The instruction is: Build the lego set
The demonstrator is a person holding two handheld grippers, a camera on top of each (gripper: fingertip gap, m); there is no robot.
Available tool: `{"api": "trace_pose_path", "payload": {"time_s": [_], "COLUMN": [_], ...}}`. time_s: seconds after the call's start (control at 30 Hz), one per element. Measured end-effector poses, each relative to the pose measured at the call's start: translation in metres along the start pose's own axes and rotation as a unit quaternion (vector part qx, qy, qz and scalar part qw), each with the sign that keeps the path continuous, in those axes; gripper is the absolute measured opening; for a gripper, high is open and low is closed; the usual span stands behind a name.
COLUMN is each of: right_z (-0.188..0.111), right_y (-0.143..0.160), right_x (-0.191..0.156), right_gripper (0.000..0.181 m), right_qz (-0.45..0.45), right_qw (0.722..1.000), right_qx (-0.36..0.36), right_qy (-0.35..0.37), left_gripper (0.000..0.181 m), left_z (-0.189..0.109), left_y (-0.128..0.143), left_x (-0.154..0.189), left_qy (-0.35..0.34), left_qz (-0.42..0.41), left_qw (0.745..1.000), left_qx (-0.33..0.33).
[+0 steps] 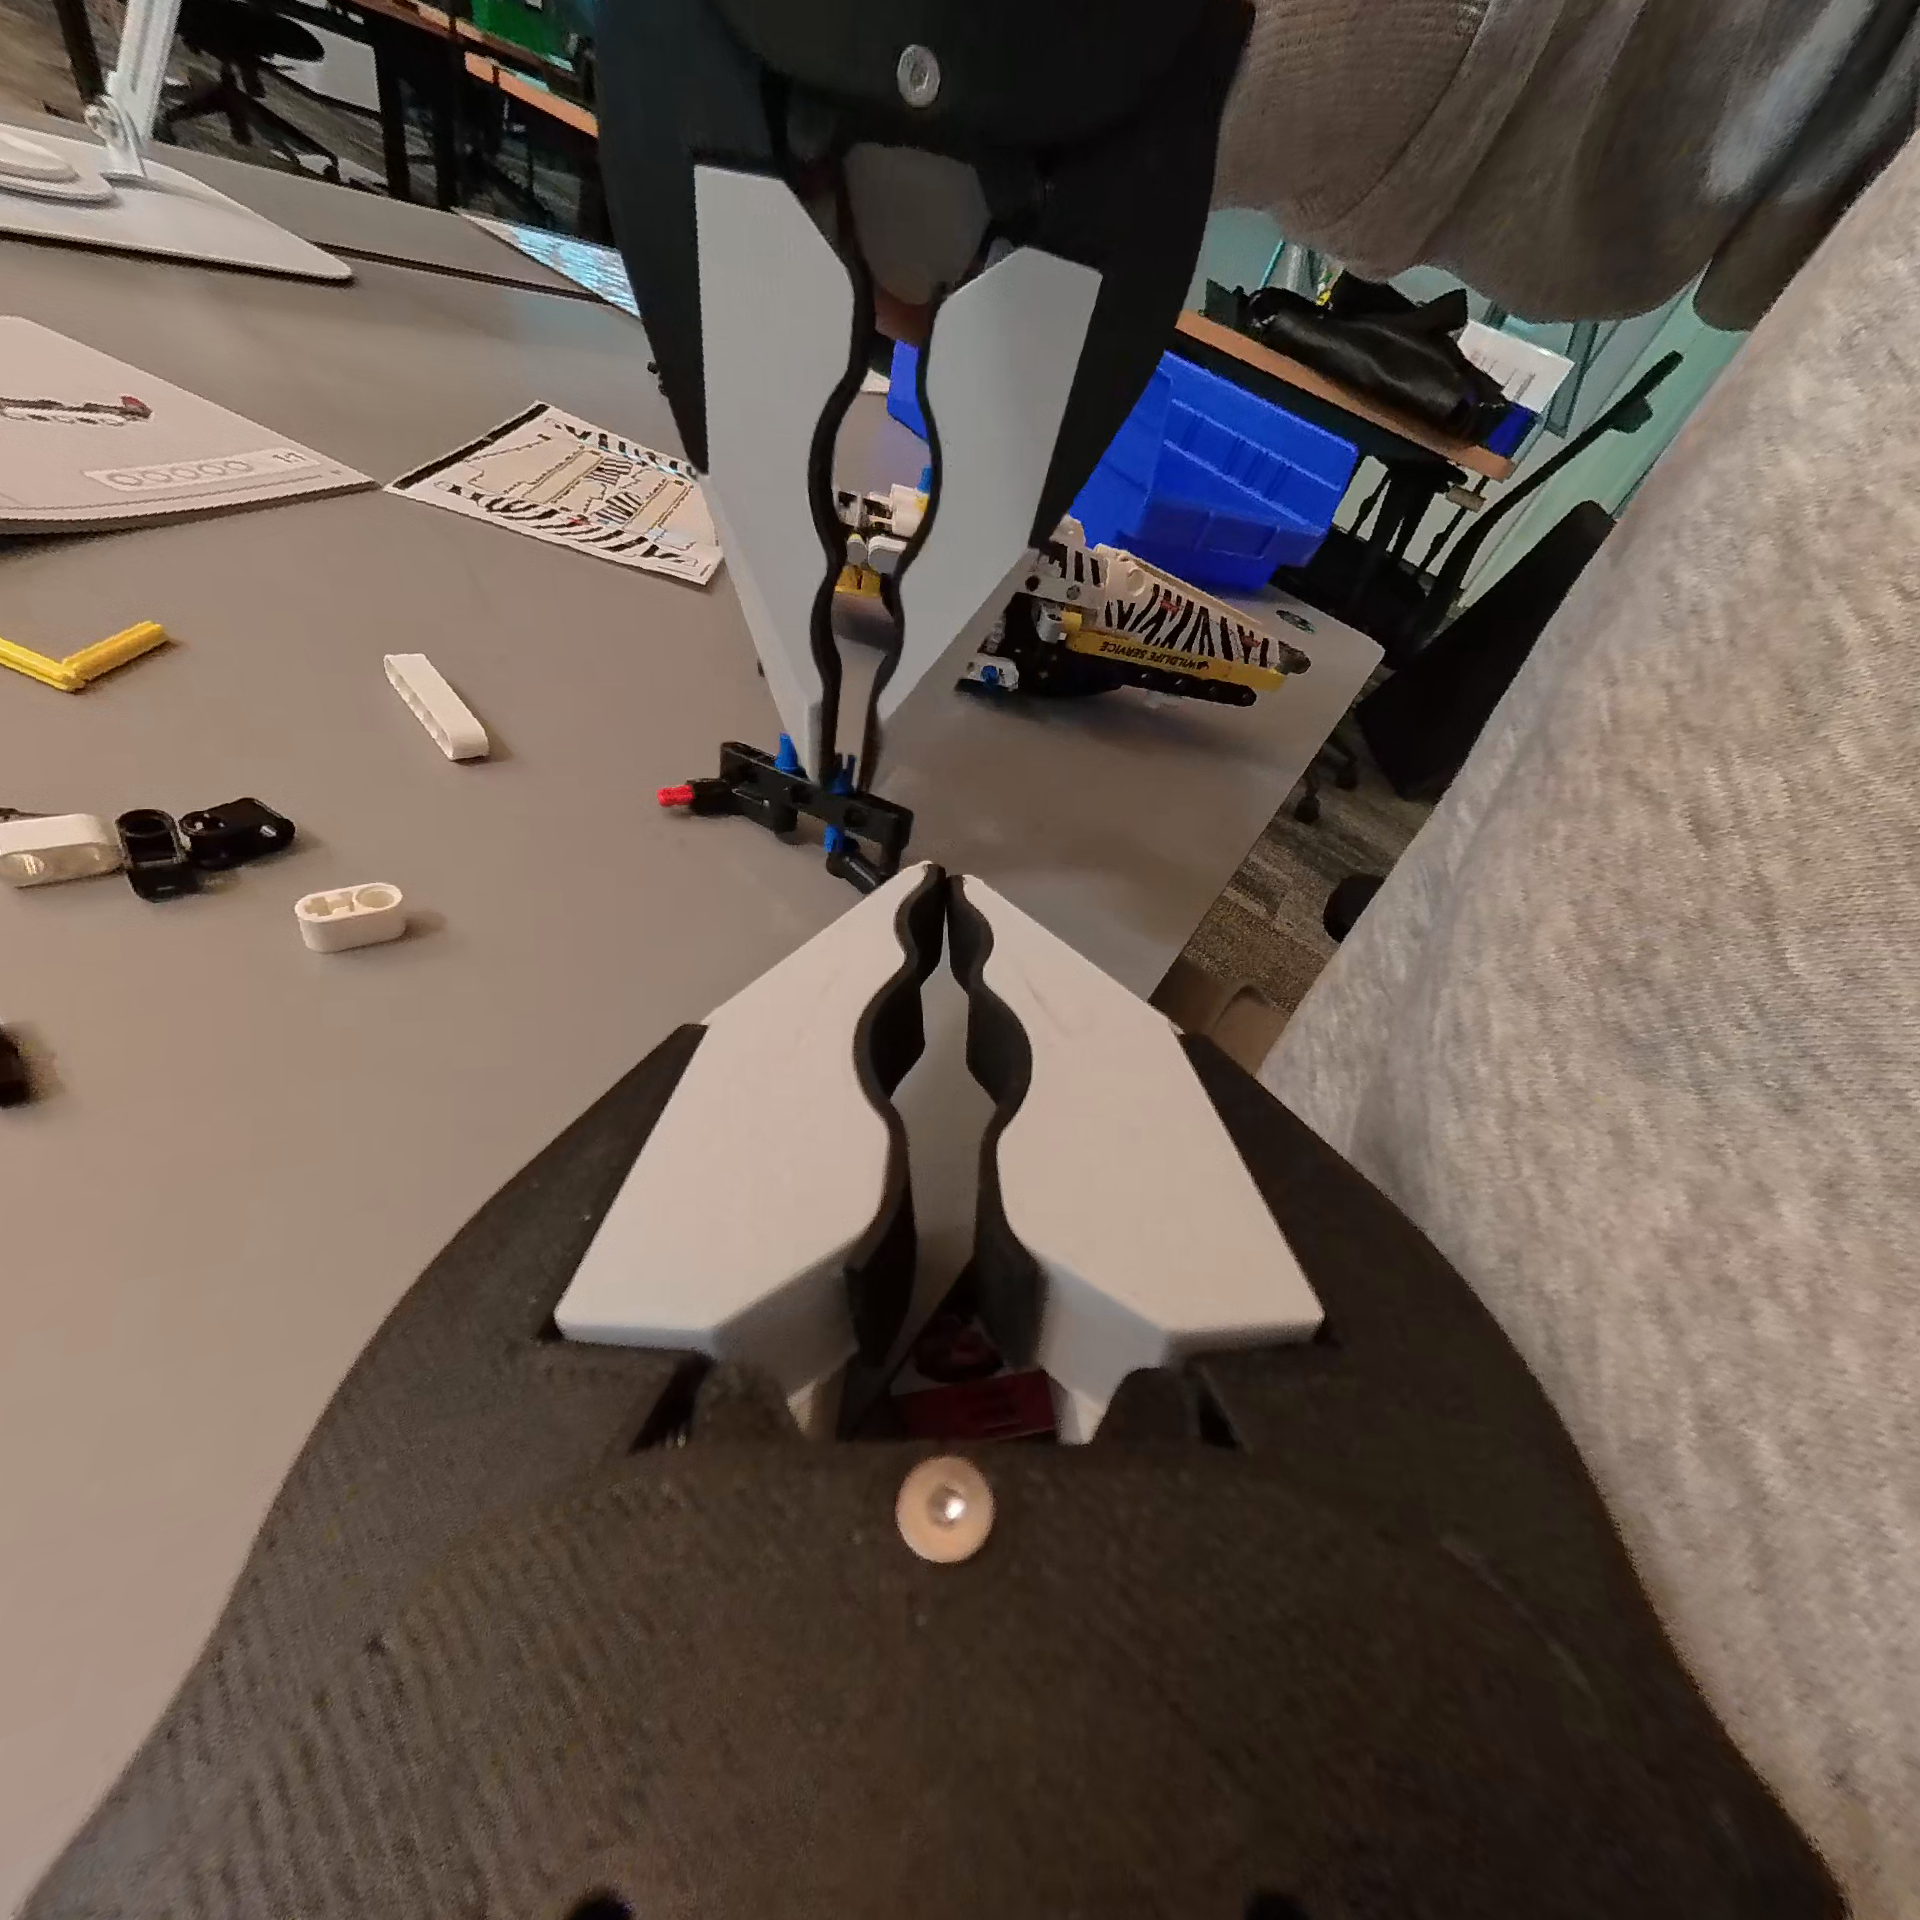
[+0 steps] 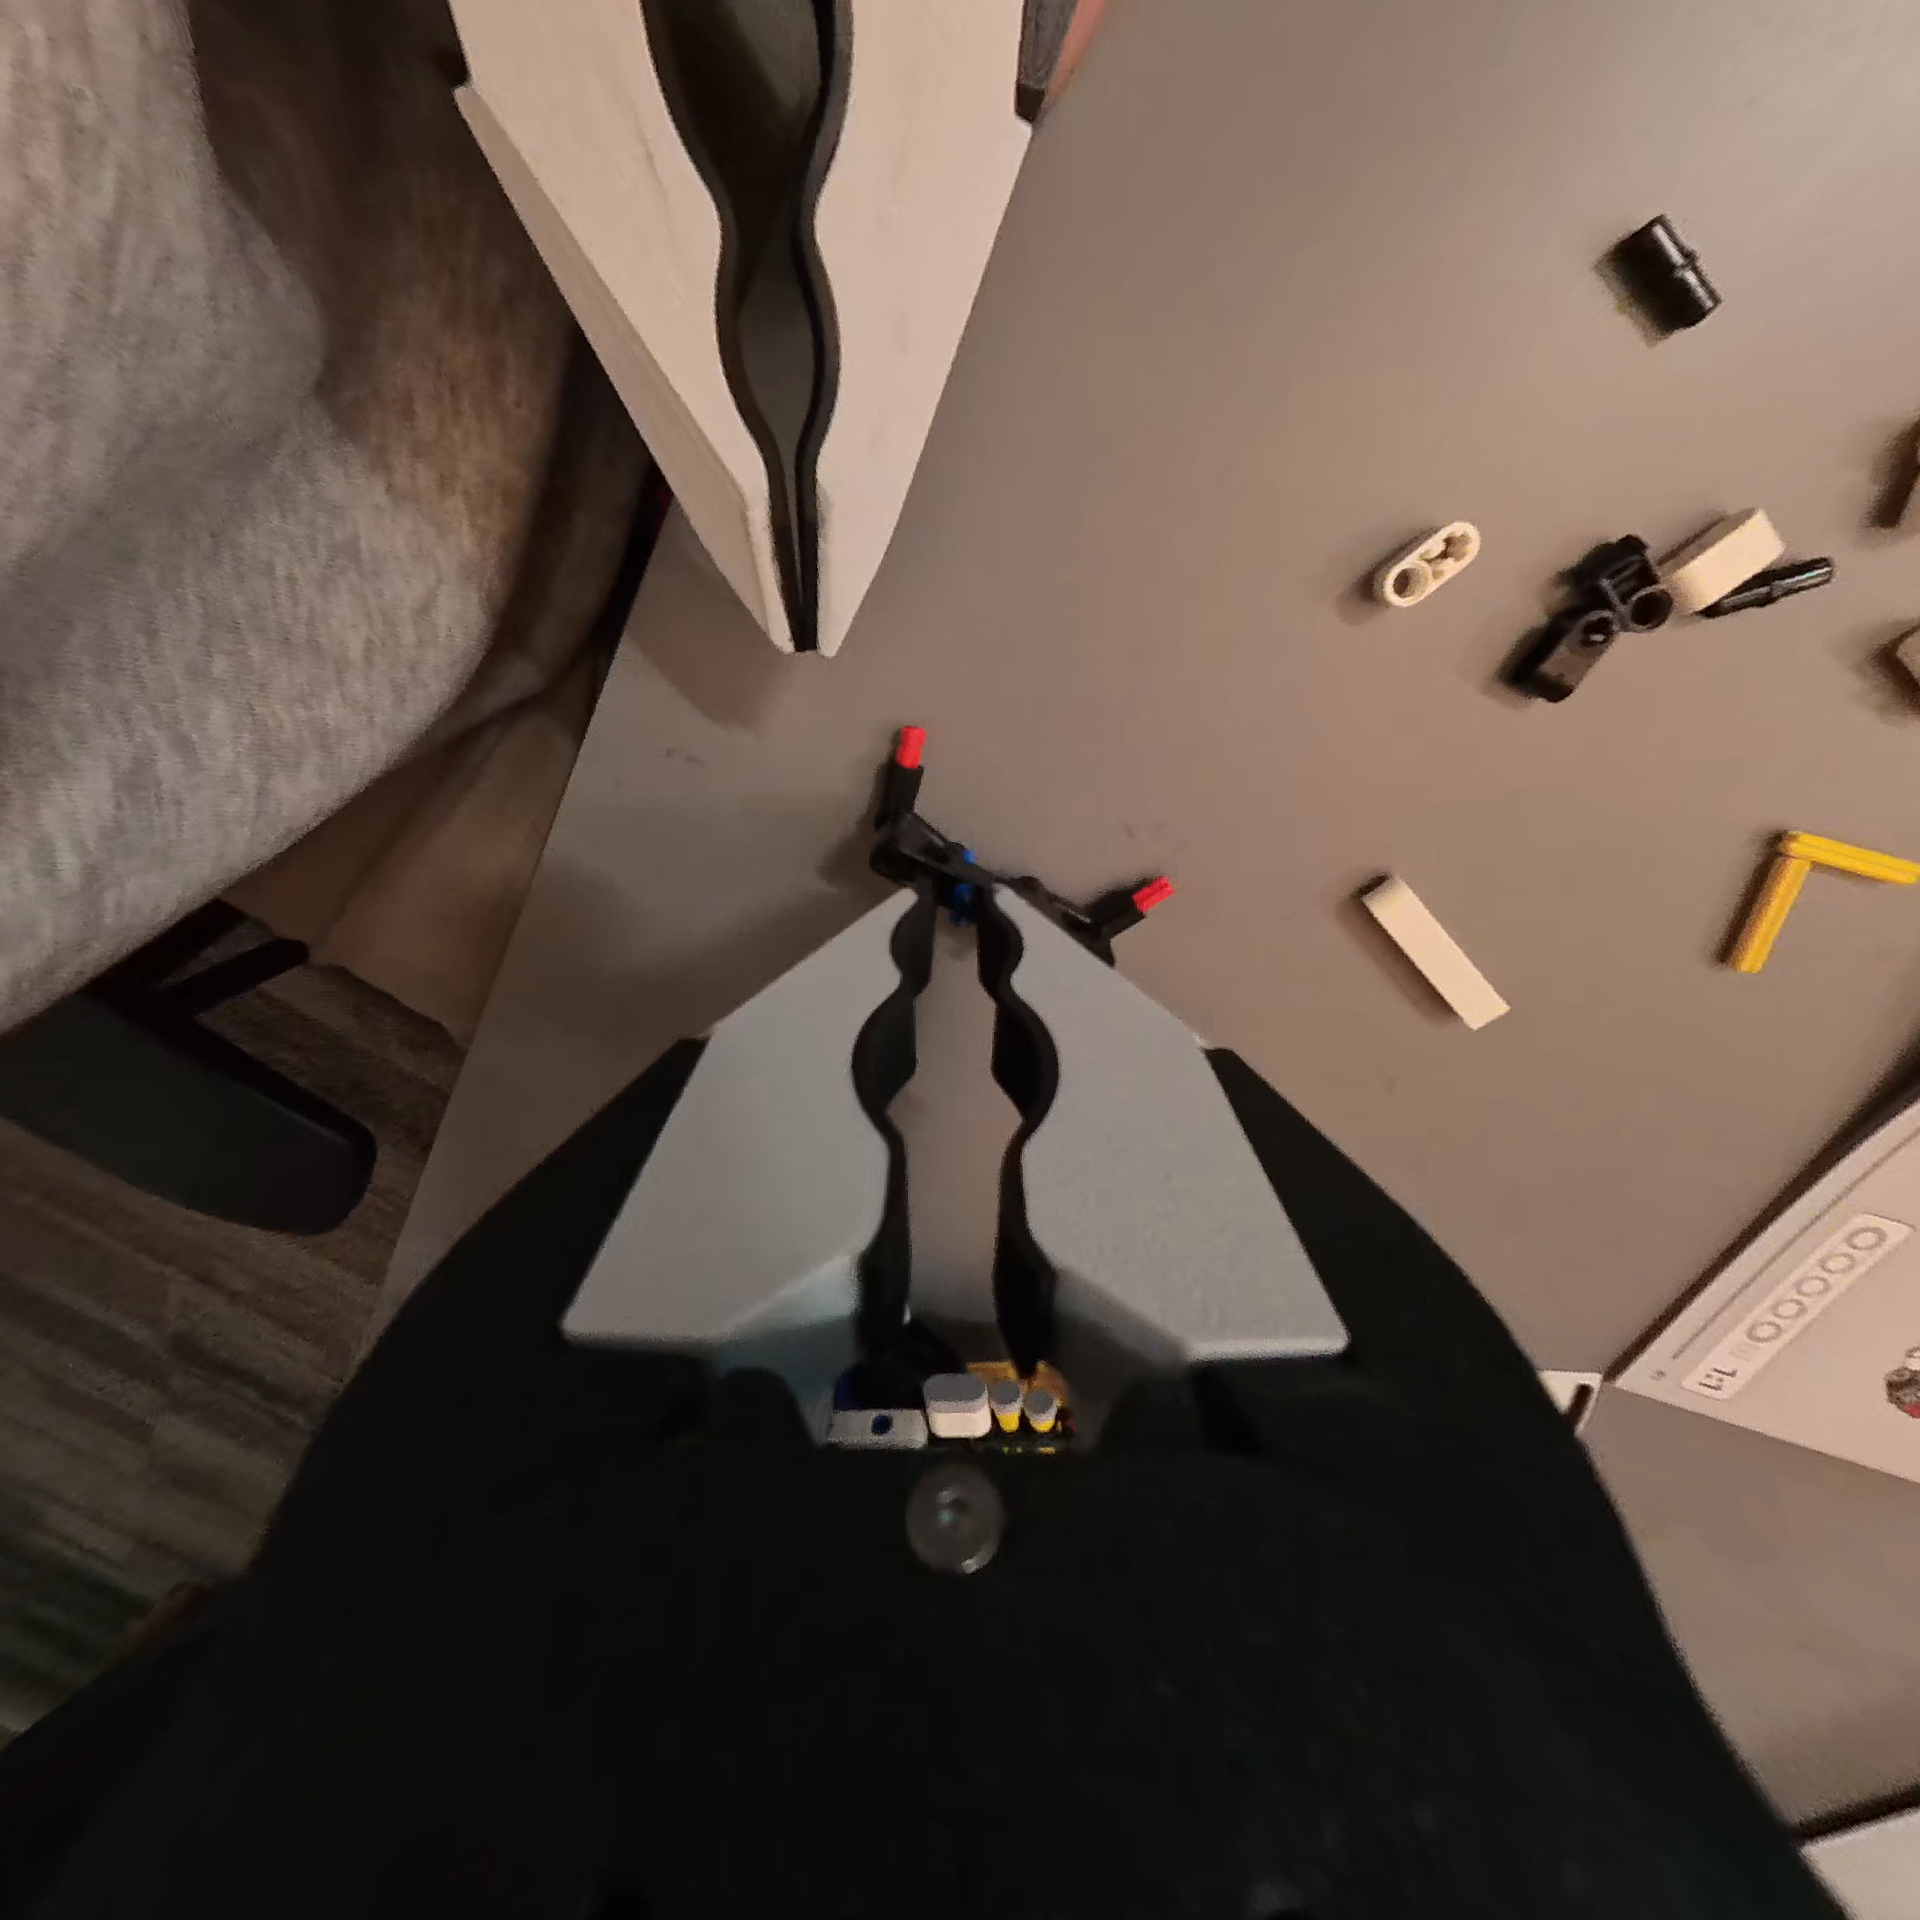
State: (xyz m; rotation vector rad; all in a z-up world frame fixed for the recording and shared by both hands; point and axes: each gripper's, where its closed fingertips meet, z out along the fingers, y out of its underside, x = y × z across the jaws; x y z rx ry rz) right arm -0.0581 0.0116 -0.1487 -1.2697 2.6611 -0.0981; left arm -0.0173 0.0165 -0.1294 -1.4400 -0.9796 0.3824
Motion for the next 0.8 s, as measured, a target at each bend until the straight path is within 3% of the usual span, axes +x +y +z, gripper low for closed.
{"api": "trace_pose_path", "payload": {"time_s": [0.4, 0.63, 0.8], "right_z": [-0.007, -0.009, -0.007], "right_y": [-0.001, 0.004, 0.003], "right_x": [0.0, -0.004, -0.01], "right_gripper": [0.002, 0.002, 0.002], "right_qz": [0.023, 0.118, 0.124], "right_qw": [1.0, 0.991, 0.987], "right_qx": [-0.003, -0.047, -0.063], "right_qy": [0.02, 0.042, 0.078], "left_gripper": [0.0, 0.0, 0.0], "left_z": [-0.001, -0.001, -0.001], "left_y": [0.0, 0.0, 0.0], "left_x": [-0.001, -0.001, 0.0], "left_qy": [0.0, 0.0, 0.001], "left_qz": [-0.001, -0.001, -0.003], "left_qw": [1.0, 1.0, 1.0], "left_qx": [0.001, 0.0, 0.001]}}
